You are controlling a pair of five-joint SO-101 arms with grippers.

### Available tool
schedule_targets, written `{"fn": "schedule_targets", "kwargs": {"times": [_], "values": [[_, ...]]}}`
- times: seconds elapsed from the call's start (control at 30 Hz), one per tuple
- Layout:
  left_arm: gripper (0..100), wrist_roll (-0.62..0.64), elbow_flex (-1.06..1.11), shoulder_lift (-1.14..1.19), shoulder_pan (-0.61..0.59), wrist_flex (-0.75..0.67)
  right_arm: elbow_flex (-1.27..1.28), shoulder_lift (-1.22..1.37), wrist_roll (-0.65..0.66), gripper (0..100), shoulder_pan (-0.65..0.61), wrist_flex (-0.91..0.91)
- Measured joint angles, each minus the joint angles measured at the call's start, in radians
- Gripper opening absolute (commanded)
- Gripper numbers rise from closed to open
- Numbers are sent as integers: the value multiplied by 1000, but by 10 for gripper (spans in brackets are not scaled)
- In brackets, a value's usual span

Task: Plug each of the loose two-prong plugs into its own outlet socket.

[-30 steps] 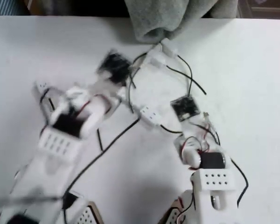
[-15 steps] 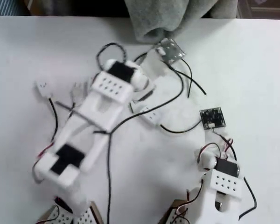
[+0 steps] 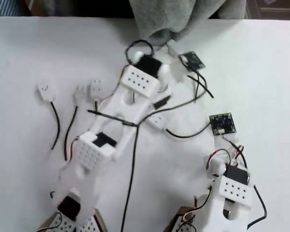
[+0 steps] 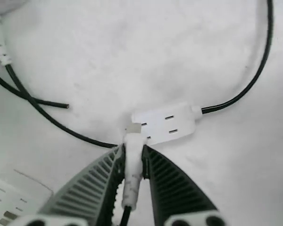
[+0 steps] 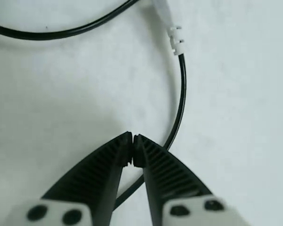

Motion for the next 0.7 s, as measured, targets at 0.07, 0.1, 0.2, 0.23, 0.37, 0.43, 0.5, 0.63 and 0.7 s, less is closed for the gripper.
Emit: {"fn": "schedule_targets", "kwargs": {"times": [0.07, 0.1, 0.2, 0.23, 0.37, 0.43, 0.5, 0.63, 0.7], "values": [[25, 0, -2, 2, 31, 0, 0, 0, 0, 20, 0, 0], [25, 0, -2, 8, 43, 0, 0, 0, 0, 20, 0, 0], [25, 2, -5, 37, 63, 0, 0, 0, 0, 20, 0, 0], [25, 17, -11, 54, 64, 0, 0, 0, 0, 20, 0, 0], [25, 74, -11, 101, 48, -9, 0, 0, 0, 20, 0, 0], [25, 80, -17, 107, 25, -25, 0, 0, 0, 20, 0, 0], [25, 83, -20, 109, 2, -38, 0, 0, 0, 20, 0, 0], [25, 83, -28, 115, -6, -43, 0, 0, 0, 20, 0, 0], [25, 83, -41, 118, -6, -38, 0, 0, 0, 20, 0, 0]]}}
